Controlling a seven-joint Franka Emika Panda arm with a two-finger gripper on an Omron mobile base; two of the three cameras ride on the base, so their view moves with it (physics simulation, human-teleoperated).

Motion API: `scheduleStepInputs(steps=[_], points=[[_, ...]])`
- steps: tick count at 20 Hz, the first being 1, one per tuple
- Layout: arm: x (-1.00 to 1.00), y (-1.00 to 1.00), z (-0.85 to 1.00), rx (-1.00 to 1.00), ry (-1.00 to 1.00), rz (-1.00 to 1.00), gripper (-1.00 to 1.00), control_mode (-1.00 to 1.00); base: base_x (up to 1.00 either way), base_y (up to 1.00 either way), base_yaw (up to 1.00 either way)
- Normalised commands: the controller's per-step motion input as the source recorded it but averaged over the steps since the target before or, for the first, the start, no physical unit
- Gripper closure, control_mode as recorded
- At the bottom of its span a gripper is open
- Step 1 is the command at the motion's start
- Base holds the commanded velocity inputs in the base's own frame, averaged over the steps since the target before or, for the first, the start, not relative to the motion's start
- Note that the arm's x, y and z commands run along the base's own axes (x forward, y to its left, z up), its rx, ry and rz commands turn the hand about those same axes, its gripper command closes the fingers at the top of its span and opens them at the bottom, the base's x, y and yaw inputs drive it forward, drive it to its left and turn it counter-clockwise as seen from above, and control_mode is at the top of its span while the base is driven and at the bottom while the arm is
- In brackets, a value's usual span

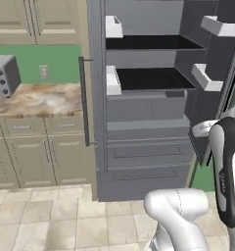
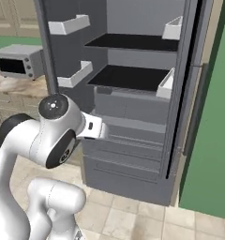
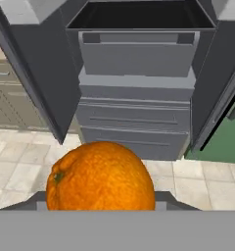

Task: Retrieve the kiwi and tangerine from the fridge and place them into the bowl on the dining table.

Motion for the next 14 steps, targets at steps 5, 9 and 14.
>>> scheduleStepInputs(steps=[5, 9, 14], points=[[0.00, 0.00, 0.00, 0.00, 0.00, 0.00, 1.00, 1.00, -0.63, 0.45, 0.52], [0.00, 0.00, 0.00, 0.00, 0.00, 0.00, 1.00, 1.00, -0.39, 0.65, 0.69], [0.00, 0.00, 0.00, 0.00, 0.00, 0.00, 1.00, 1.00, -0.06, 0.70, 0.69]])
